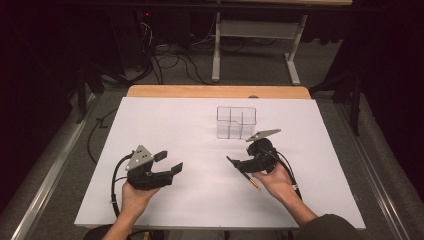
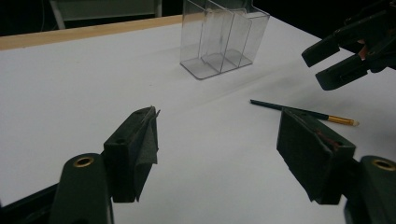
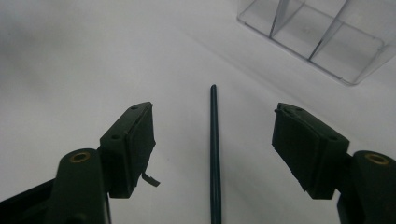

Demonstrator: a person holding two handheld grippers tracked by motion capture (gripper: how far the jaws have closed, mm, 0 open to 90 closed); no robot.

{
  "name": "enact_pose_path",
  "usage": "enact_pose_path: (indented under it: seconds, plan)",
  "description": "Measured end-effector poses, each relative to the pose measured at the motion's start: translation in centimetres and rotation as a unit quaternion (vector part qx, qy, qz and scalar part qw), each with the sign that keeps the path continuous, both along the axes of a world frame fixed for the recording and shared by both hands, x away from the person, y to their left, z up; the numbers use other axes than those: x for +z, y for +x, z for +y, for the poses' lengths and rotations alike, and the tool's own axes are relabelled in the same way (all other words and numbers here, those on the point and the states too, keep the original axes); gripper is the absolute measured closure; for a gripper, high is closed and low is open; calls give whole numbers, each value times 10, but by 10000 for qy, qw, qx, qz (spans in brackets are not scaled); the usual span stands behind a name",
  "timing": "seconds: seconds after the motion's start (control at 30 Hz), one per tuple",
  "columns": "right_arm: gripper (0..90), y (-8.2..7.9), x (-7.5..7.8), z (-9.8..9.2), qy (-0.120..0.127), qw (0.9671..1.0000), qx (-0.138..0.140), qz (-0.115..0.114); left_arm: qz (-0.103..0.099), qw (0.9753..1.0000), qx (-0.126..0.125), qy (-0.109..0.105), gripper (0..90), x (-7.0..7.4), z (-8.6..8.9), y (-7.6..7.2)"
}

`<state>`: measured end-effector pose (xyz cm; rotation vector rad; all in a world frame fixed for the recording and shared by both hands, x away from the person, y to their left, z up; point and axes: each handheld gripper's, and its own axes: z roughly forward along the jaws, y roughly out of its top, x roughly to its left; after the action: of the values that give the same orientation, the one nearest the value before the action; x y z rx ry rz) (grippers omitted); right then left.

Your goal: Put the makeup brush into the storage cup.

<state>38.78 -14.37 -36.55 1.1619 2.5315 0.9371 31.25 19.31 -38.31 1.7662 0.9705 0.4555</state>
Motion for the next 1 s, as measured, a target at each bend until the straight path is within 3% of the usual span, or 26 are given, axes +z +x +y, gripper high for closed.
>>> enact_pose_path:
  seconds: [0.33, 0.57, 0.8, 1.0]
  plan:
    - [281, 4, 4, 5, -544, 9978, 145, 344, -4, 10000, 3, -8, 296, 0, 0, -1]
    - [327, 7, 10, 10, -835, 9948, 237, 540, -9, 10000, 33, 27, 296, 0, 0, 0]
    - [375, 9, 9, 14, -1149, 9893, 204, 881, -5, 10000, 14, 4, 297, 0, 0, 0]
    - [423, 14, 8, 15, -1488, 9824, 230, 1106, -11, 10000, -5, 38, 298, 0, -2, -1]
